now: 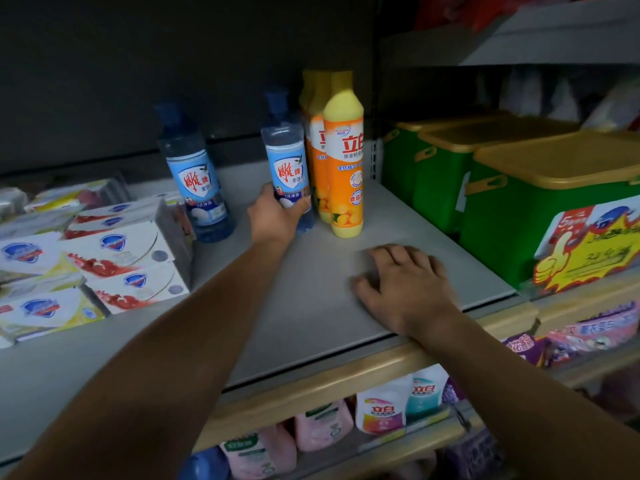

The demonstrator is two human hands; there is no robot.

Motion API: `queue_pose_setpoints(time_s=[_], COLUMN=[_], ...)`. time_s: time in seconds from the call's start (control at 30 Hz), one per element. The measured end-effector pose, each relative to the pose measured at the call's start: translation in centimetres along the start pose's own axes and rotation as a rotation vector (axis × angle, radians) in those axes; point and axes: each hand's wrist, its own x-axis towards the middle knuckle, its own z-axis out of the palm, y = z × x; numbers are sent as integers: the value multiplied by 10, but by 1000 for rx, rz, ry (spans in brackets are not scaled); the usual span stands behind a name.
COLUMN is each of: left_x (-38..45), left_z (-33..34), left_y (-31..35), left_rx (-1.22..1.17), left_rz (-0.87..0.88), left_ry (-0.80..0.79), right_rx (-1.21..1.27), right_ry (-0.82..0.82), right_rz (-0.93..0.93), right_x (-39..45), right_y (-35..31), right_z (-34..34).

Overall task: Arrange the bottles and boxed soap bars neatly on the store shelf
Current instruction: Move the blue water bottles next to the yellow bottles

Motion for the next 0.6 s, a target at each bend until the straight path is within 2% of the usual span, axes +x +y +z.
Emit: queue_pose_setpoints(time_s=[0.33,0.6], left_x=[33,32], left_z=[23,25], left_y=[-5,-4], left_rx=[45,35], left_rz=[-13,-11], left_ry=[55,32], right_rx=[7,21], right_ry=[15,8], right_rz=[22,22], right_x=[3,1], right_y=[-2,-3], right_z=[2,0])
